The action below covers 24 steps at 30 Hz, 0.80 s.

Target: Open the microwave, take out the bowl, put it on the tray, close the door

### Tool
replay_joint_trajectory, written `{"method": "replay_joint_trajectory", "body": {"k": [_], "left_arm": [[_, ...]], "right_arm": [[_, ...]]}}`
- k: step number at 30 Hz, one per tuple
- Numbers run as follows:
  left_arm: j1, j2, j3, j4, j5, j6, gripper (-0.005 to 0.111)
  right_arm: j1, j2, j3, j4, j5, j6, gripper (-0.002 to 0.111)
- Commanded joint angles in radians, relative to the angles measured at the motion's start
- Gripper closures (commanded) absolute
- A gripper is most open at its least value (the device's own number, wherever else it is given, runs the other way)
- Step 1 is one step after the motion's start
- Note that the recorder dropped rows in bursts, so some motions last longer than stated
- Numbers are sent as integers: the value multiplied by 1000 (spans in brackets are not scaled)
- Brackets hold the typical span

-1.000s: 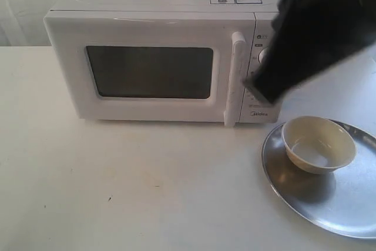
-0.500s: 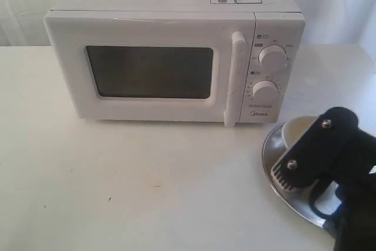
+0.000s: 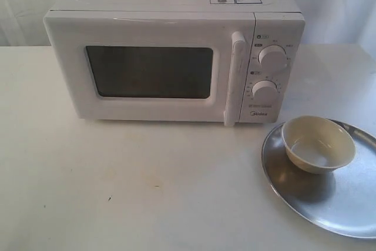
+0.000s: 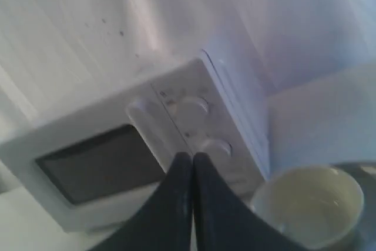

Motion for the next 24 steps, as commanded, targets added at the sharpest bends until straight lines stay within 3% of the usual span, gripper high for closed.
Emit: {"method": "replay_joint_trajectory", "body": {"k": [1, 7, 12, 17, 24], "left_arm": [[-4, -3, 2, -4, 0, -4, 107], [-4, -3, 2, -4, 0, -4, 107], [-4, -3, 2, -4, -2, -4, 107], [-4, -3, 2, -4, -2, -4, 107], [-4, -3, 2, -4, -2, -4, 107]], "right_arm": [[-22, -23, 65, -6, 85, -1, 108], [-22, -23, 182, 9, 83, -28, 108], [-22, -23, 182, 92, 74, -331, 108], [-22, -23, 182, 94, 113, -852, 108], [-26, -23, 182, 91, 113, -859, 108]]}}
